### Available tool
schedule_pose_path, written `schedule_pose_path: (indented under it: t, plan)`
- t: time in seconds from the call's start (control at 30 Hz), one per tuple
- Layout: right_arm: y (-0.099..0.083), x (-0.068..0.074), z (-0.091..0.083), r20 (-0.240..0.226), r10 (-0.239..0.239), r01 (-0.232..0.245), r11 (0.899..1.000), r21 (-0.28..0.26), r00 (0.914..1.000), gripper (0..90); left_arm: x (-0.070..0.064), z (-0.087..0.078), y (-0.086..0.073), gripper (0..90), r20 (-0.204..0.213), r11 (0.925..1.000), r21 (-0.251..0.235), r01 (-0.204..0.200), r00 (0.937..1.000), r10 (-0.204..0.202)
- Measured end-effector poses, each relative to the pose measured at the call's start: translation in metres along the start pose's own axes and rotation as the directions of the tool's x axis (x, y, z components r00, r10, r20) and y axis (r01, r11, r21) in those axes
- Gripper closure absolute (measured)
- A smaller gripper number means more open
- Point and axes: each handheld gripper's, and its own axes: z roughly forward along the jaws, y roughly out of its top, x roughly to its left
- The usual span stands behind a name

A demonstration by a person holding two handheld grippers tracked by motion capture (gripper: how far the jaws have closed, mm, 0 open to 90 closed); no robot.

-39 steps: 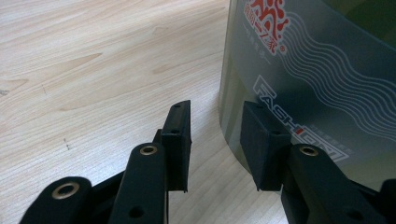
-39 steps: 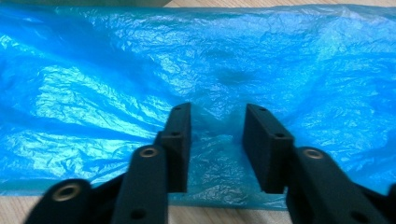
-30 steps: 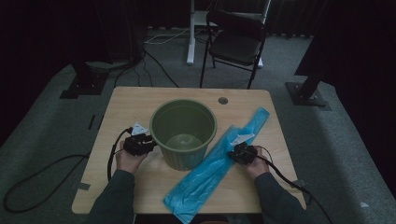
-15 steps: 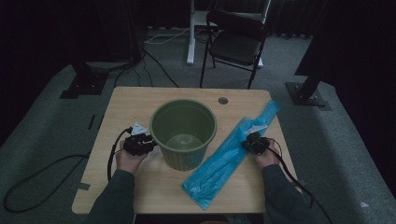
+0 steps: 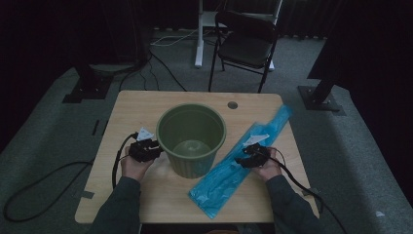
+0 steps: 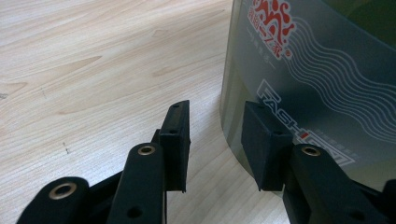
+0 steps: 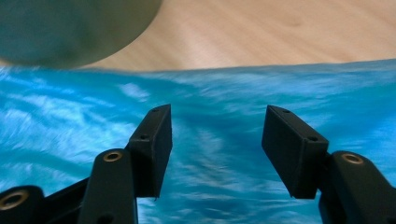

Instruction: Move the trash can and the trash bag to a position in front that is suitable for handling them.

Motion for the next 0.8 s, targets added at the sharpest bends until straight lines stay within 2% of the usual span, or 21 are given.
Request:
schedule_pose_path:
  t: [0.1, 0.27, 0.57, 0.67, 0.73, 0.8]
  plan:
    - [-0.001, 0.007, 0.004, -0.018, -0.019, 0.019, 1.0, 0.017, 0.9997, 40.0, 0.0, 0.0, 0.0, 62.3, 0.001, 1.0, 0.001, -0.004, 1.0, 0.004]
    - [-0.004, 0.009, 0.01, 0.0, -0.05, 0.05, 0.997, 0.058, 0.9987, 39.4, -0.004, 0.001, 0.001, 62.3, 0.01, 0.9998, 0.0, -0.018, 0.9998, 0.018]
    - [-0.008, -0.006, 0.01, 0.008, -0.003, 0.002, 0.998, 0.058, 1.0, 38.8, -0.007, 0.001, 0.001, 62.2, 0.016, 0.9995, -0.001, -0.032, 0.9994, 0.032]
    - [-0.01, -0.013, 0.008, 0.008, 0.015, -0.015, 0.998, 0.055, 0.9999, 46.3, -0.008, 0.001, 0.001, 62.2, 0.017, 0.9994, -0.002, -0.034, 0.9993, 0.034]
    - [-0.011, -0.018, 0.005, 0.02, 0.031, -0.032, 0.998, 0.058, 0.9993, 57.1, -0.008, 0.001, 0.001, 62.2, 0.018, 0.9994, -0.002, -0.034, 0.9993, 0.034]
    - [-0.012, -0.022, 0.004, 0.033, 0.04, -0.042, 0.997, 0.06, 0.9987, 64.2, -0.008, 0.001, 0.001, 62.2, 0.018, 0.9994, -0.002, -0.034, 0.9992, 0.034]
